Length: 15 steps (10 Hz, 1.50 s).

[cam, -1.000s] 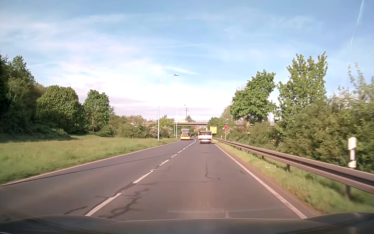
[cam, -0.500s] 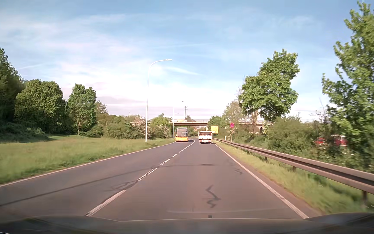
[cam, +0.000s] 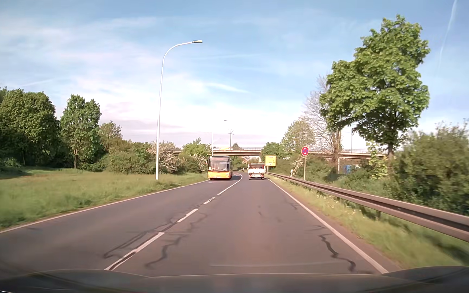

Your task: Follow the waypoints while adhering to traffic rules and regulations

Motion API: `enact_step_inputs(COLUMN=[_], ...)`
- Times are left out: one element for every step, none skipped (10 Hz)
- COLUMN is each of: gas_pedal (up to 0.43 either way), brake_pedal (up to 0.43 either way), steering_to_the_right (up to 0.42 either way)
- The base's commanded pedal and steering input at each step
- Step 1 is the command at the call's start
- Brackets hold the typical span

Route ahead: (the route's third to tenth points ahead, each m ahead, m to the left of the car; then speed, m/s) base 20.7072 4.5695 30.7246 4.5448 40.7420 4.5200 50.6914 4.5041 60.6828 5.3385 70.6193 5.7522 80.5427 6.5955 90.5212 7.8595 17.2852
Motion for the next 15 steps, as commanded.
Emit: enact_step_inputs(gas_pedal=[0.039,0.039,0.039,0.039,0.039,0.039,0.039,0.039,0.039,0.039,0.039,0.039,0.039,0.039,0.039], brake_pedal=[0.0,0.0,0.0,0.0,0.0,0.0,0.0,0.0,0.0,0.0,0.0,0.0,0.0,0.0,0.0], steering_to_the_right=[0.0,0.0,0.0,0.0,0.0,0.0,0.0,0.0,0.0,0.0,0.0,0.0,0.0,0.0,-0.001])
